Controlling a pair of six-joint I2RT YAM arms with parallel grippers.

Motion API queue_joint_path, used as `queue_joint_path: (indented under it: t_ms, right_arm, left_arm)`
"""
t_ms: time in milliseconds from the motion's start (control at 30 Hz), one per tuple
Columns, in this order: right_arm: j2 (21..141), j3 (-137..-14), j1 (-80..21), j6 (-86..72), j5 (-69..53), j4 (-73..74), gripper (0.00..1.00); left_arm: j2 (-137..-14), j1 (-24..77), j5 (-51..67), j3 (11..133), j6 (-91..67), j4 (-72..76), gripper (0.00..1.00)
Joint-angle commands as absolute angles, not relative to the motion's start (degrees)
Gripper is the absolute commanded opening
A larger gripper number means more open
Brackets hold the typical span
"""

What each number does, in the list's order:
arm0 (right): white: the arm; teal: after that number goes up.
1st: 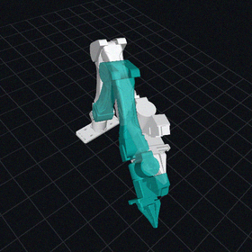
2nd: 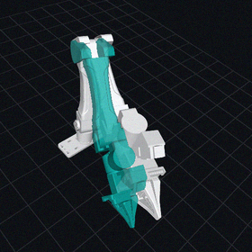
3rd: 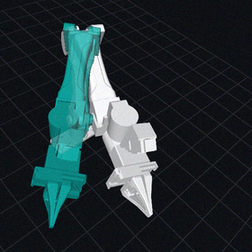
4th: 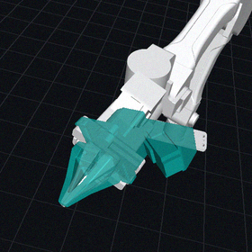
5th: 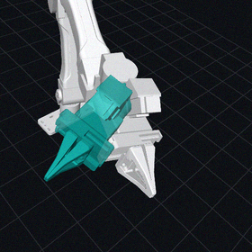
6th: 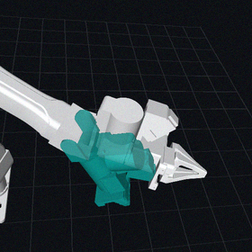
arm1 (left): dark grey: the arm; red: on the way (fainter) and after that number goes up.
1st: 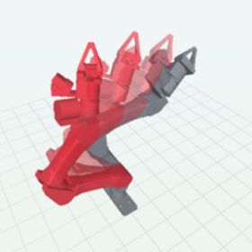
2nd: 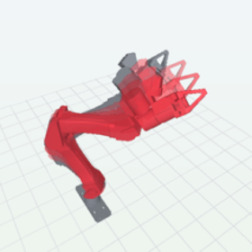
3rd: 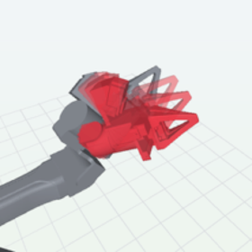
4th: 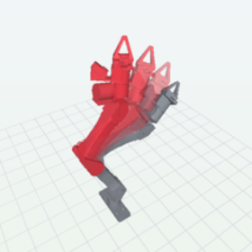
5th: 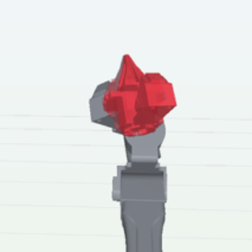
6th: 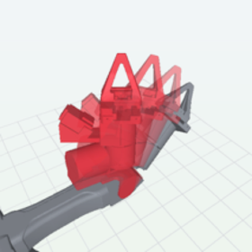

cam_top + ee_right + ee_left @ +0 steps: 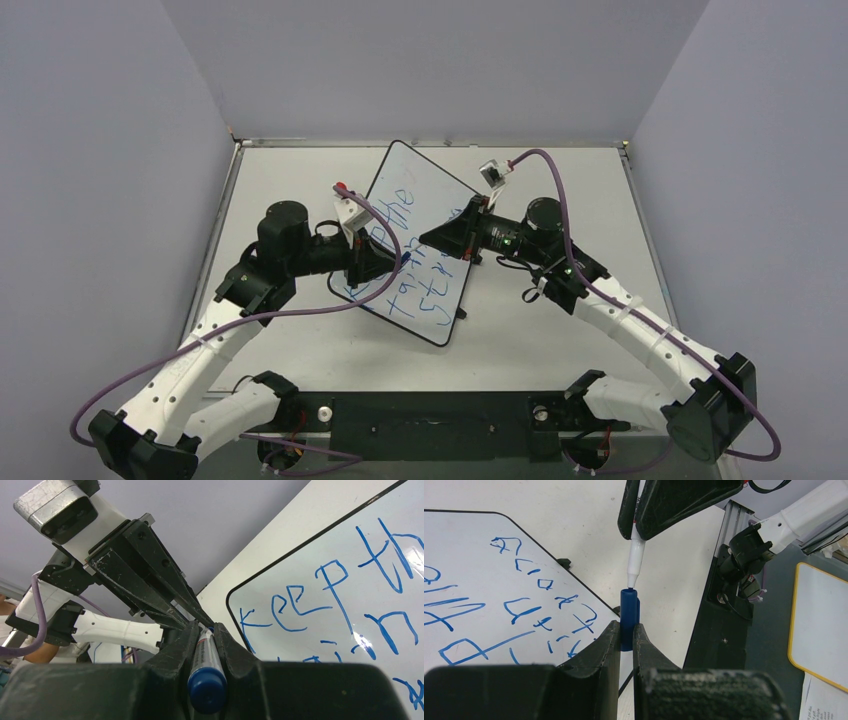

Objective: Write a sentence on the whiteboard
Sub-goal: Insert the whiteboard marker without the cap into the pen cap.

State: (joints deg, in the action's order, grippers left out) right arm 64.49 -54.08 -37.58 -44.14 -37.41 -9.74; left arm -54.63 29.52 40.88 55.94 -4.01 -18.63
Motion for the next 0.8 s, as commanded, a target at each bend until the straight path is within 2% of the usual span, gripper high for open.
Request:
queue_joint_path:
  t_ms: [0, 767]
  right_arm:
    - [65.2, -54.5, -38.5, -43.4, -38.2, -11.3, 0.00]
    - [70.3, -57.7, -44.7, -39.5, -39.6, -6.8, 0.00]
  left_arm:
    - [-53.5, 29.2, 42.2, 56.2, -4.0, -15.6, 0.00]
    - [-52.9, 28.9, 42.3, 55.8, -4.1, -15.2, 0.00]
